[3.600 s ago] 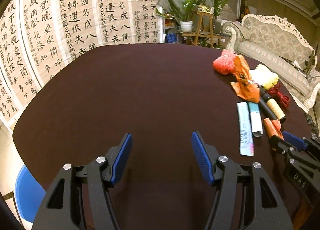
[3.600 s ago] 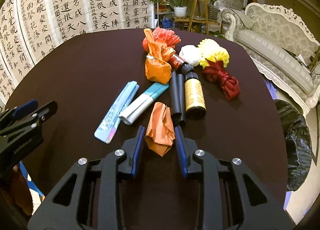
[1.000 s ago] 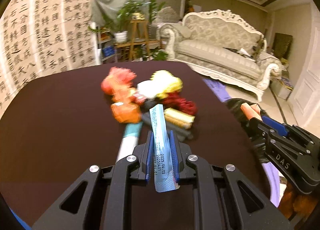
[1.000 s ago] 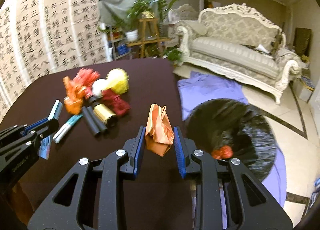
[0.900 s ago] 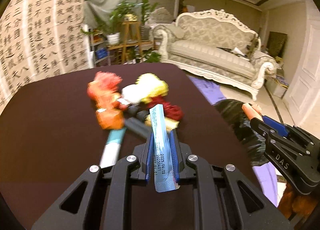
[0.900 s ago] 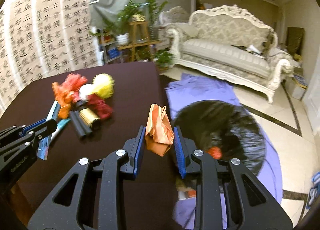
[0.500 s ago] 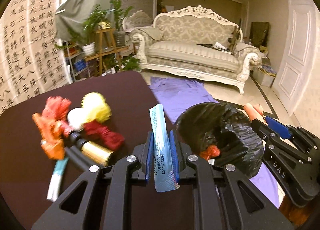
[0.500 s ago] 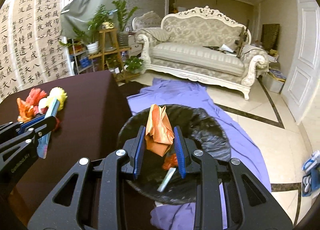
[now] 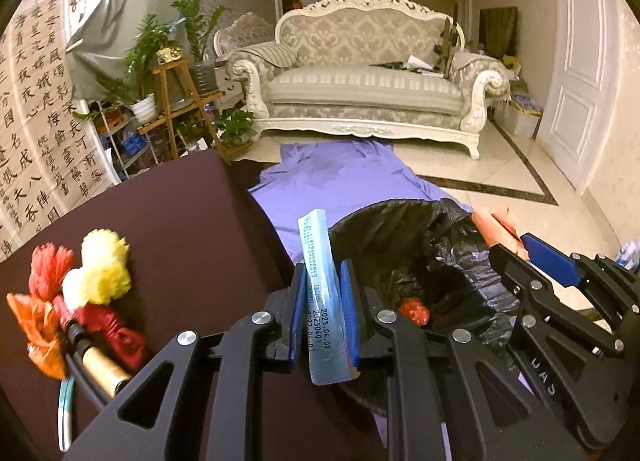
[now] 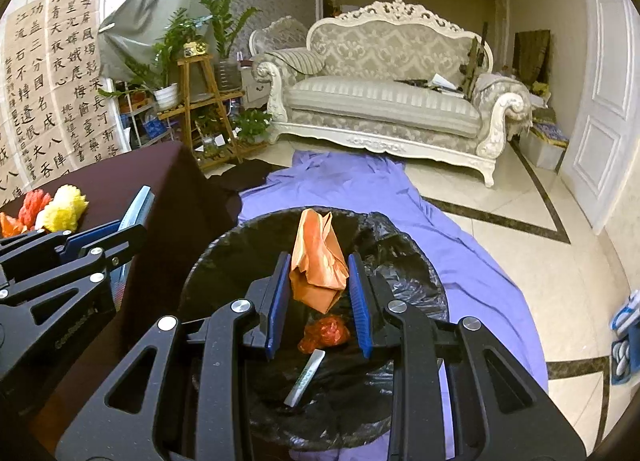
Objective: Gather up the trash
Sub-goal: 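Carry both items over the black bin and open both tools to release them, then move both open tools back over the remaining trash on the table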
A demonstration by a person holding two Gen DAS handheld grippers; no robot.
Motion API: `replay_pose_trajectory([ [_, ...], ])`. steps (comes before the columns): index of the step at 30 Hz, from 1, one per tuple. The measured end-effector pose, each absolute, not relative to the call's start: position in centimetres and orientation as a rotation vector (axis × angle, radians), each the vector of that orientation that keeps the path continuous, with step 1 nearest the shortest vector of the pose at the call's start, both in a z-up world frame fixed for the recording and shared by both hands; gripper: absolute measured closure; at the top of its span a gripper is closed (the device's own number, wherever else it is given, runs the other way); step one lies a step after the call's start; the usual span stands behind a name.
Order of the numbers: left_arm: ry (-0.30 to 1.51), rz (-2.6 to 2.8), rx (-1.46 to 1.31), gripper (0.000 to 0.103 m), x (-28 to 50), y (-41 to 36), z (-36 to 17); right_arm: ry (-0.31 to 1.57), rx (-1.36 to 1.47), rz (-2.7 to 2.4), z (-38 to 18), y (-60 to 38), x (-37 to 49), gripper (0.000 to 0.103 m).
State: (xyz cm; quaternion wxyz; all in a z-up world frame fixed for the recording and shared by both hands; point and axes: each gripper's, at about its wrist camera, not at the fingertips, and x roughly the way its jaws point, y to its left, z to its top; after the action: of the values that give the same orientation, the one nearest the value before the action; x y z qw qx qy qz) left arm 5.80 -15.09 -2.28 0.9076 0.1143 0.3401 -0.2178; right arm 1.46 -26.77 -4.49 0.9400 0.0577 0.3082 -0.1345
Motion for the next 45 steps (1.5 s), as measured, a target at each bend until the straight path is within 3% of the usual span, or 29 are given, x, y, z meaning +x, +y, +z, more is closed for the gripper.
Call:
replay_pose_trajectory([
  [8, 0.741, -0.455, 0.269, 0.085, 6.8, -16.9, -3.5, 0.643, 0.127, -0.279, -5.3, -27.9, 2.4, 0.074],
  [11, 0.747, -0.459, 0.274, 0.079, 7.2, -17.0, -3.4, 0.645, 0.133, -0.283, -5.6, -28.1, 2.4, 0.073],
  [13, 0.749, -0.446, 0.274, 0.064, 7.4, -16.9, -3.4, 0.643, 0.139, -0.292, -5.6, -28.3, 2.5, 0.072],
  [14, 0.750, -0.439, 0.269, 0.051, 7.5, -16.8, -3.3, 0.643, 0.144, -0.298, -5.6, -28.5, 2.6, 0.071],
  [15, 0.748, -0.433, 0.259, 0.048, 7.6, -16.5, -3.3, 0.642, 0.150, -0.304, -5.6, -28.5, 2.6, 0.065],
  [20, 0.745, -0.414, 0.236, 0.036, 7.7, -16.1, -3.1, 0.642, 0.155, -0.315, -5.6, -28.7, 2.3, 0.064],
  [26, 0.730, -0.401, 0.232, 0.033, 7.4, -15.7, -2.7, 0.641, 0.159, -0.314, -5.6, -28.7, 2.2, 0.058],
  [45, 0.714, -0.255, 0.189, 0.033, 3.6, -6.3, -1.4, 0.677, 0.129, -0.163, -4.8, -20.6, 0.2, 0.057],
])
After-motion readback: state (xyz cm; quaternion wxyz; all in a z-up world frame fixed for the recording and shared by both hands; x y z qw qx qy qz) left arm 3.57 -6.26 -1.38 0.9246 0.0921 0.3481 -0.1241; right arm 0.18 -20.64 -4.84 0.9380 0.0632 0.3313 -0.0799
